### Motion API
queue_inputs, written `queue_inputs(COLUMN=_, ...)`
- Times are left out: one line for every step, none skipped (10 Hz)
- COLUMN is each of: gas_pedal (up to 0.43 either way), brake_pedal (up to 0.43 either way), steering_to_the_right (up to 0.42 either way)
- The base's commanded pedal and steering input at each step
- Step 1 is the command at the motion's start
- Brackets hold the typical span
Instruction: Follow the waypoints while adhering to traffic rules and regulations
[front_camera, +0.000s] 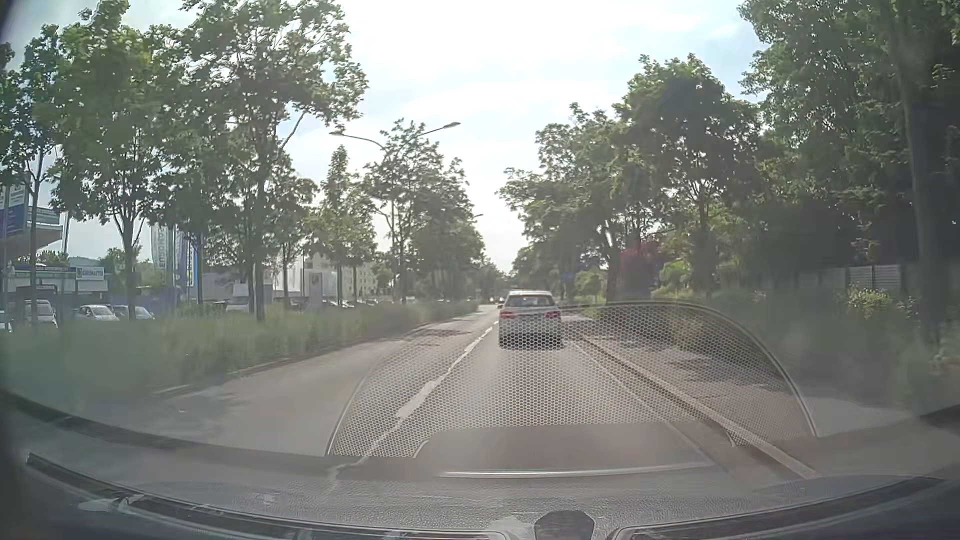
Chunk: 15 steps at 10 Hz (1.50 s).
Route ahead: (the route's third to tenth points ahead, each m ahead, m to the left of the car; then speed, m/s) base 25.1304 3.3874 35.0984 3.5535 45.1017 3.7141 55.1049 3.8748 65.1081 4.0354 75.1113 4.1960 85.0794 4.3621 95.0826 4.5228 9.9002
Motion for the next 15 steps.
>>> queue_inputs(gas_pedal=0.028, brake_pedal=0.000, steering_to_the_right=0.000)
queue_inputs(gas_pedal=0.047, brake_pedal=0.000, steering_to_the_right=0.000)
queue_inputs(gas_pedal=0.047, brake_pedal=0.000, steering_to_the_right=0.000)
queue_inputs(gas_pedal=0.059, brake_pedal=0.000, steering_to_the_right=0.000)
queue_inputs(gas_pedal=0.059, brake_pedal=0.000, steering_to_the_right=0.000)
queue_inputs(gas_pedal=0.059, brake_pedal=0.000, steering_to_the_right=0.000)
queue_inputs(gas_pedal=0.059, brake_pedal=0.000, steering_to_the_right=0.000)
queue_inputs(gas_pedal=0.059, brake_pedal=0.000, steering_to_the_right=0.000)
queue_inputs(gas_pedal=0.059, brake_pedal=0.000, steering_to_the_right=0.000)
queue_inputs(gas_pedal=0.059, brake_pedal=0.000, steering_to_the_right=0.000)
queue_inputs(gas_pedal=0.059, brake_pedal=0.000, steering_to_the_right=0.000)
queue_inputs(gas_pedal=0.059, brake_pedal=0.000, steering_to_the_right=0.000)
queue_inputs(gas_pedal=0.059, brake_pedal=0.000, steering_to_the_right=0.000)
queue_inputs(gas_pedal=0.059, brake_pedal=0.000, steering_to_the_right=0.000)
queue_inputs(gas_pedal=0.059, brake_pedal=0.000, steering_to_the_right=0.000)
